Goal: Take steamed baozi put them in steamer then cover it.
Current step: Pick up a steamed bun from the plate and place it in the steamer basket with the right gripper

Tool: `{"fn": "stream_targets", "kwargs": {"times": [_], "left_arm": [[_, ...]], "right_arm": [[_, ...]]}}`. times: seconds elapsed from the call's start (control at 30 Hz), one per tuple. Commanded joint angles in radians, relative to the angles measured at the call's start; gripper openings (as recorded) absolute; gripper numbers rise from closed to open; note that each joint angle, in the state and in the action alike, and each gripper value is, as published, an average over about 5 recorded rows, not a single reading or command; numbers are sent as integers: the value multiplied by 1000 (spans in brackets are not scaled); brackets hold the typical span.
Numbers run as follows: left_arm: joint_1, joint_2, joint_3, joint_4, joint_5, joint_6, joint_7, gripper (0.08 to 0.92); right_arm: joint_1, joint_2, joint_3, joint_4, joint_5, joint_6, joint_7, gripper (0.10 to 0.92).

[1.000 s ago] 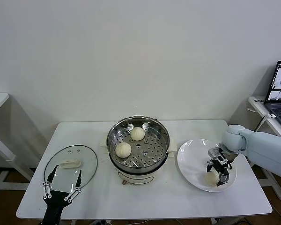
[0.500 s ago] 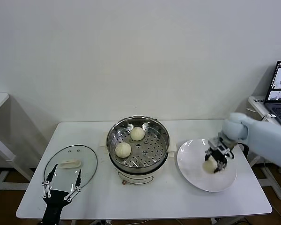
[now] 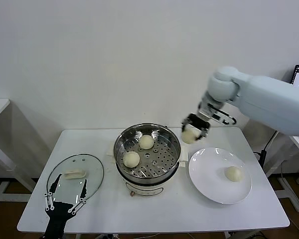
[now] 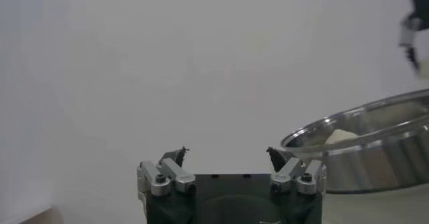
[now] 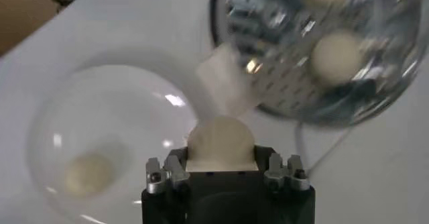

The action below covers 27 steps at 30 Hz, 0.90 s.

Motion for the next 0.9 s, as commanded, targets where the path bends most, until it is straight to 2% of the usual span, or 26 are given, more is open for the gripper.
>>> {"fn": "stream_targets", "kwargs": {"times": [0.03,0.4,0.9], "left_arm": [[3,1,-5,3,0,-3,-2,823],[0,1,0,1,-1,-5,-3,823],[9,3,-5,-1,-2,-17,-6,823]], "right_arm": [[60,199,-39,95,-72,213,24,676],[-58,250,-63,116,-166,305,25,692],[-159,268,-60,80,-236,315,19,696]]}}
